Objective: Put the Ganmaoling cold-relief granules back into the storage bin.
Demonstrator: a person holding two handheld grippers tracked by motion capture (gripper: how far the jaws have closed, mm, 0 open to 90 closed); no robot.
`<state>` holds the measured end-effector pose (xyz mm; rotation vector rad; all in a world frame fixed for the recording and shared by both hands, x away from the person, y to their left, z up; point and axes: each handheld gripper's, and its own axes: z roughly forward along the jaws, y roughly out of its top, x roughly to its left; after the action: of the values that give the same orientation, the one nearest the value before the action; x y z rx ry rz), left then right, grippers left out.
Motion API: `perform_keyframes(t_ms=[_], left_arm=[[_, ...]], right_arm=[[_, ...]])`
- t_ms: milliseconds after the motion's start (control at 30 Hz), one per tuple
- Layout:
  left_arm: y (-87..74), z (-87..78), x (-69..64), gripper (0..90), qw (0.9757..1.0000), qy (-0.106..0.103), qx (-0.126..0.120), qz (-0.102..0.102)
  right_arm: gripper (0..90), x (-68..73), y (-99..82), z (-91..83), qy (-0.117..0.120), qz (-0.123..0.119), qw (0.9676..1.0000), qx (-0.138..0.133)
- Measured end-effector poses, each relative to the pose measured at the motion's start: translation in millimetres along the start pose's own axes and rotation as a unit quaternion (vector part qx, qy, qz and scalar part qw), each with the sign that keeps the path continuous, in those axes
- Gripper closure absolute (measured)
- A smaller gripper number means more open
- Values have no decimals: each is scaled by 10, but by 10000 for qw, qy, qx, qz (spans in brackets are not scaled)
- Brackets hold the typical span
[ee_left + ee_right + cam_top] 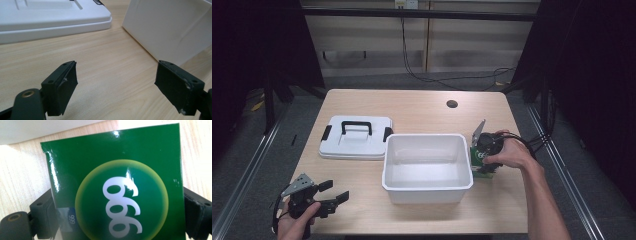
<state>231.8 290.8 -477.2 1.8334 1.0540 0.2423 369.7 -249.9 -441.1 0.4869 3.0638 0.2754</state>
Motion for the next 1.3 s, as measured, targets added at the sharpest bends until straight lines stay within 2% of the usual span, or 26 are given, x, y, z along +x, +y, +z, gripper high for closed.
perform_keyframes(t_ms=[100, 133, 167, 300, 333, 367, 400, 433, 533, 667, 833, 867, 967, 1000, 1067, 1100, 1167, 1267, 1300], left_arm=[[-1, 2, -3, 173, 10000, -14, -3, -20], [-1, 4, -3, 173, 10000, -7, -3, -20], [-1, 5, -3, 173, 10000, -10, -1, -21], [-2, 4, -2, 173, 10000, -12, -2, -22], [-3, 4, -3, 173, 10000, -7, -7, -28], [-3, 4, -3, 173, 10000, -8, -8, -31], [-2, 4, -2, 173, 10000, -8, 1, -22], [-3, 4, -3, 173, 10000, -13, -2, -24], [-4, 7, -2, 173, 10000, -5, 3, -38], [-6, 7, -1, 173, 10000, -6, 6, -43], [-5, 8, 1, 173, 10000, -12, 7, -51], [-6, 9, 1, 173, 10000, -11, 4, -60], [-6, 9, 4, 173, 10000, -12, 8, -56], [-6, 8, 5, 173, 10000, -17, 4, -61], [-6, 8, 6, 173, 10000, -21, 4, -66], [-6, 8, 6, 173, 10000, -24, 6, -70], [-6, 9, 6, 173, 10000, -19, 5, -64], [-5, 8, 6, 173, 10000, -17, 4, -59], [-5, 8, 4, 173, 10000, -22, 5, -68]], right_arm=[[80, 20, 7, 5, -42, 31, 10000, 66], [81, 20, 11, 8, -56, -28, 9999, 117], [81, 35, 13, 14, -82, 39, 9999, 146], [82, 35, 14, 19, -117, 37, 9998, 164], [82, 41, 16, 17, -106, 121, 9997, 189], [83, 32, 17, 20, -116, 50, 9998, 177], [85, 37, 20, 21, -121, 111, 9997, 186], [88, 30, 18, 24, -117, 71, 9997, 184], [110, 20, 10, 16, -65, 194, 9996, 196], [144, 11, -17, -6, -59, 186, 9997, 166], [151, 20, -32, -18, 22, 251, 9993, 280], [151, 12, -30, -20, 27, 175, 9994, 299], [153, 26, -29, -27, 61, 253, 9990, 355], [153, 17, -32, -23, 53, 160, 9993, 324], [154, 25, -28, -30, 49, 231, 9990, 381], [154, 18, -31, -29, 42, 140, 9991, 402], [155, 29, -29, -38, 33, 223, 9988, 443], [155, 32, -31, -54, 26, 131, 9985, 538], [155, 48, -30, -66, 40, 221, 9978, 620]])
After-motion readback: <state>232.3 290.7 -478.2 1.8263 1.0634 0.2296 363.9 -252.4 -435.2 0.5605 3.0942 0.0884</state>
